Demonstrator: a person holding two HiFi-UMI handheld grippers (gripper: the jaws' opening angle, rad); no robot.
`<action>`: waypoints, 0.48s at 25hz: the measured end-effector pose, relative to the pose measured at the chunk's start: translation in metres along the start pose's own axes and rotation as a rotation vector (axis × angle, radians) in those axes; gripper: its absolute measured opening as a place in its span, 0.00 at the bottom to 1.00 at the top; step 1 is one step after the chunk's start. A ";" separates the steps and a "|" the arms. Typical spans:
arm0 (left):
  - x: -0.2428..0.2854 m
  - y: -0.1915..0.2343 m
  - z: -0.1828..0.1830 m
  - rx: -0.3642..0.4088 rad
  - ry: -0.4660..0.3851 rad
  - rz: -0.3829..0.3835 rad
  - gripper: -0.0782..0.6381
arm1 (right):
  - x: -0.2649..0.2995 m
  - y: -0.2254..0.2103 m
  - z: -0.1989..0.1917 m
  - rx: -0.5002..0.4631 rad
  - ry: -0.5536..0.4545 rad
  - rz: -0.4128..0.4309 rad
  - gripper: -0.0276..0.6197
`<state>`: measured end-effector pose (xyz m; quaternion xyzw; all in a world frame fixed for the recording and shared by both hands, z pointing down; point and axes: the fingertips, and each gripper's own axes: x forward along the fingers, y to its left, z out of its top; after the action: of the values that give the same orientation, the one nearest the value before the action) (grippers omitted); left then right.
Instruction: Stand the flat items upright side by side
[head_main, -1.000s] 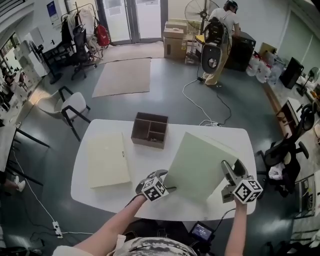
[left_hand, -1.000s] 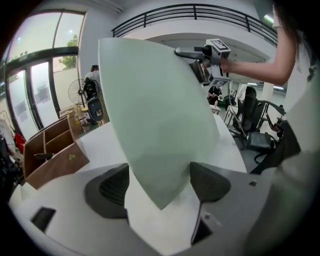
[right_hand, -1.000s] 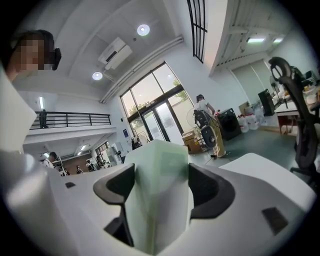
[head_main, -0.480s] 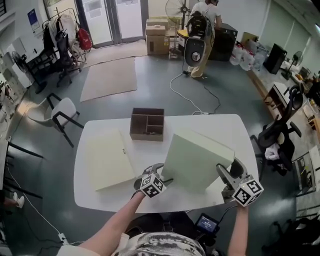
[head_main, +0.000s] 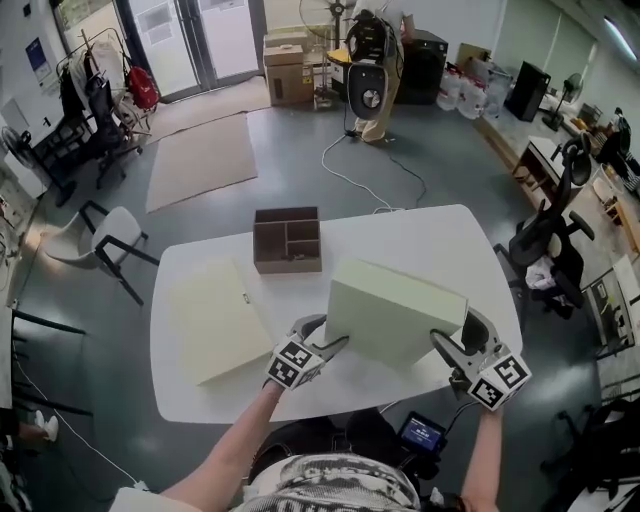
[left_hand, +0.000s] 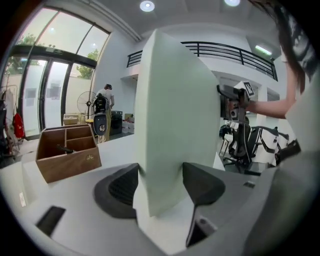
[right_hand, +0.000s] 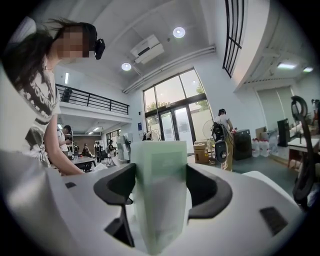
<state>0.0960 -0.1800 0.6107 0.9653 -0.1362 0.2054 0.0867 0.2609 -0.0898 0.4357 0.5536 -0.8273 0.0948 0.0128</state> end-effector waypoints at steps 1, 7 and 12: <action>-0.001 -0.001 0.000 0.025 0.009 -0.001 0.51 | -0.001 0.002 0.000 -0.001 -0.001 0.006 0.54; -0.007 -0.005 -0.005 0.065 0.026 -0.039 0.48 | -0.011 0.012 -0.013 0.019 0.035 0.031 0.64; -0.007 -0.006 -0.010 0.084 0.041 -0.053 0.48 | -0.007 0.024 -0.044 0.023 0.156 0.118 0.71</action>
<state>0.0877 -0.1707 0.6161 0.9669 -0.1001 0.2284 0.0544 0.2374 -0.0672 0.4746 0.4951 -0.8537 0.1475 0.0653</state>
